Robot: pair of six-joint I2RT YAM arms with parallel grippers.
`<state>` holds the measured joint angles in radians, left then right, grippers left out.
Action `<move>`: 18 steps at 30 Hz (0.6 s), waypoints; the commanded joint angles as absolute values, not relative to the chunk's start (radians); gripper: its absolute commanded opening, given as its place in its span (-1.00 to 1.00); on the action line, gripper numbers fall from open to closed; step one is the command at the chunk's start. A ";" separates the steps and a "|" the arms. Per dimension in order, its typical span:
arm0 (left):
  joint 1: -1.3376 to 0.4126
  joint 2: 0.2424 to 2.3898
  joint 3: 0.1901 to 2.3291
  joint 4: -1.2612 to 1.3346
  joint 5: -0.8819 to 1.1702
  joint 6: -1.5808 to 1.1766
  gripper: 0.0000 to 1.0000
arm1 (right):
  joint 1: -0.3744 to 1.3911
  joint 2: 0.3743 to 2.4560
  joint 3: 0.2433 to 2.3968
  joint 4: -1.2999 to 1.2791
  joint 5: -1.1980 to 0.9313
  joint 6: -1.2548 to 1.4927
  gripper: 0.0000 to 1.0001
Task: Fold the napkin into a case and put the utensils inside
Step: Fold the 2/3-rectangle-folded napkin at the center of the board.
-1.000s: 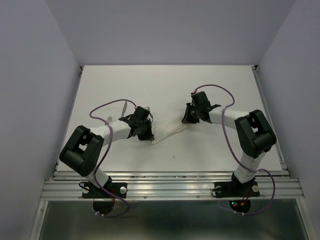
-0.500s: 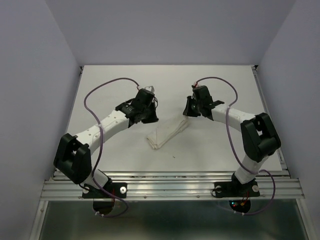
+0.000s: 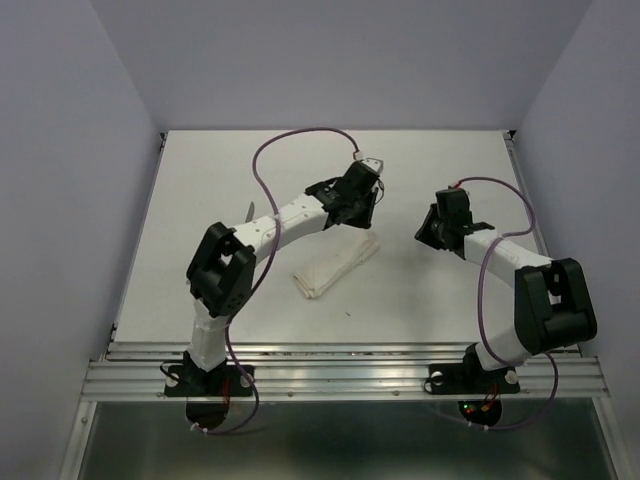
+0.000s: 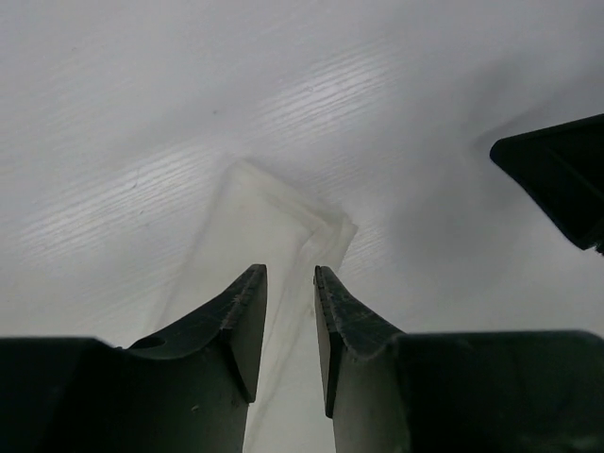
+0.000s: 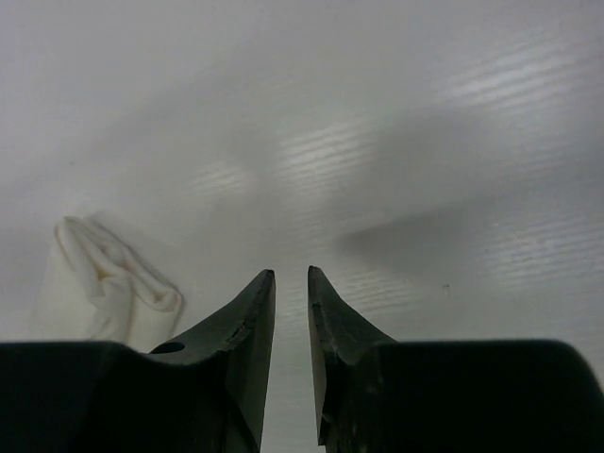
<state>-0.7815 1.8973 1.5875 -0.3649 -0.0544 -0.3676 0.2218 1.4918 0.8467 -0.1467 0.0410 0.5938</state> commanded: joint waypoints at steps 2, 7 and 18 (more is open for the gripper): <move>-0.847 1.996 1.776 -0.423 -0.144 -0.255 -0.24 | 0.212 1.445 0.799 -0.133 0.009 0.626 -0.46; -0.853 2.069 1.845 -0.440 -0.063 -0.250 -0.27 | 0.212 1.451 0.790 -0.135 0.009 0.626 -0.46; -0.879 2.134 1.839 -0.460 -0.107 -0.253 0.06 | 0.212 1.474 0.804 -0.129 0.009 0.621 -0.46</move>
